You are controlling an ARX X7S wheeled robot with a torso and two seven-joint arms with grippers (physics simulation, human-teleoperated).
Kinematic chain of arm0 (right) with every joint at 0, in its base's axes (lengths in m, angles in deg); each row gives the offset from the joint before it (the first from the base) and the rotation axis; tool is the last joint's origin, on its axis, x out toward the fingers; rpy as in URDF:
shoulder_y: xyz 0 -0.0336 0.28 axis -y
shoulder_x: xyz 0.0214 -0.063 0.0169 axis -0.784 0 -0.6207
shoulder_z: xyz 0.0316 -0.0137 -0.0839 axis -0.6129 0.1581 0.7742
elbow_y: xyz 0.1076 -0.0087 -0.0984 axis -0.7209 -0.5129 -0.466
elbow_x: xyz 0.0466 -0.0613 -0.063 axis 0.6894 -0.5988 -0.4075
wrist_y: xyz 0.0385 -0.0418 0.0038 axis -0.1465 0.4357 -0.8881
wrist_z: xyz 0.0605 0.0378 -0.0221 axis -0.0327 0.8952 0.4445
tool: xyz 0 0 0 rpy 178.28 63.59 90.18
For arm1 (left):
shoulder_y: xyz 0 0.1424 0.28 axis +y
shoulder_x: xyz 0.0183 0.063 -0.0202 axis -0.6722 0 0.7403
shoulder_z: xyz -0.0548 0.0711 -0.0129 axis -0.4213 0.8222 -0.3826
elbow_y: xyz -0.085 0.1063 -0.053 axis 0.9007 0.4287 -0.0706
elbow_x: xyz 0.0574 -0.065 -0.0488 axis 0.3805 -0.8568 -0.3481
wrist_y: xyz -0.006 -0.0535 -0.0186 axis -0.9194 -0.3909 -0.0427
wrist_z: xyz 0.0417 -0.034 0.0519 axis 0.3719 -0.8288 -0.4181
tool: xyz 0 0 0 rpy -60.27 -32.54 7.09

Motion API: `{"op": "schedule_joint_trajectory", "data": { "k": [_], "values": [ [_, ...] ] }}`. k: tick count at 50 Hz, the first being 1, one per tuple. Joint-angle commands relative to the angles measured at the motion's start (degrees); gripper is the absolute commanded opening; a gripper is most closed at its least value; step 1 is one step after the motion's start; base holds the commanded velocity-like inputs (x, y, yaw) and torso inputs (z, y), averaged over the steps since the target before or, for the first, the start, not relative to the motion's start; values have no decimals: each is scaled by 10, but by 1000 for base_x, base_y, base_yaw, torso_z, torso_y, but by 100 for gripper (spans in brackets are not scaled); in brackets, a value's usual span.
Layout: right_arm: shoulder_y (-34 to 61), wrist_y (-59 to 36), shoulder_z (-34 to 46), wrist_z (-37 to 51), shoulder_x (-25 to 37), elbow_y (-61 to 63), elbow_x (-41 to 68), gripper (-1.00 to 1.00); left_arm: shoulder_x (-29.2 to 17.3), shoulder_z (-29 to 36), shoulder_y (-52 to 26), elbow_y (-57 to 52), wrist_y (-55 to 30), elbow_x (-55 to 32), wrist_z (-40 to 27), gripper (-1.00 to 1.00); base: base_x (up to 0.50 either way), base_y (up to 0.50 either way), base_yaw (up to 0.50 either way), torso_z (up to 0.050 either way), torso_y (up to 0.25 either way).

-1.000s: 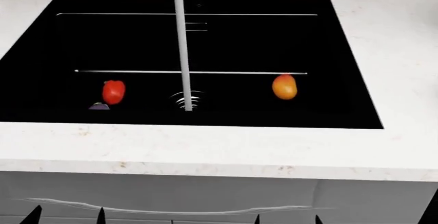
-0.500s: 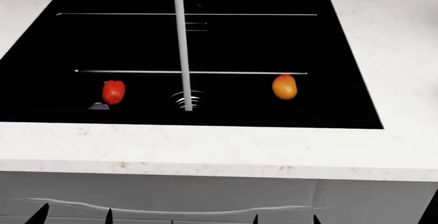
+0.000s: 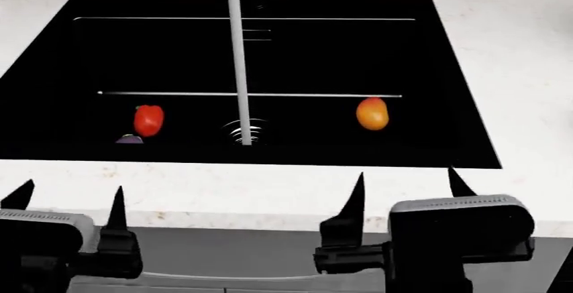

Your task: Pick the eggplants and mangos from the sink and place them in one bowl. Place the bell pepper in the other bowl. Then turn off the sink faucet.

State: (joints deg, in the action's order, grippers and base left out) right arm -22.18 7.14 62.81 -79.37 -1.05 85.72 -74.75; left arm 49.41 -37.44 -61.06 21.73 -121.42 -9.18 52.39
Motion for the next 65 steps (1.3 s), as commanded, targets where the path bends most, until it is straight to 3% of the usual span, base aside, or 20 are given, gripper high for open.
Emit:
{"op": "schedule_joint_trajectory", "data": {
  "k": [1, 7, 11, 21, 30, 65],
  "values": [
    [200, -331, -33, -67, 55, 151, 13, 100, -31, -29, -198, -84, -291, -49, 27, 100, 0, 0, 0, 0, 0],
    [283, -406, -42, -98, 83, 140, 30, 100, -42, -38, -274, -43, -341, -58, 37, 100, 0, 0, 0, 0, 0],
    [294, -398, -49, -104, 84, 114, 34, 100, -51, -39, -289, -23, -343, -59, 40, 100, 0, 0, 0, 0, 0],
    [226, -381, -83, -106, 90, 145, 33, 100, -68, -46, -287, -5, -336, -62, 48, 100, 107, 9, 0, 0, 0],
    [230, -371, -55, -100, 95, 120, 31, 100, -73, -43, -276, 7, -323, -63, 48, 100, 498, 52, 0, 0, 0],
    [196, -388, -66, -93, 92, 141, 34, 100, -79, -36, -268, 8, -319, -75, 50, 100, 499, 61, 0, 0, 1]
  ]
}}
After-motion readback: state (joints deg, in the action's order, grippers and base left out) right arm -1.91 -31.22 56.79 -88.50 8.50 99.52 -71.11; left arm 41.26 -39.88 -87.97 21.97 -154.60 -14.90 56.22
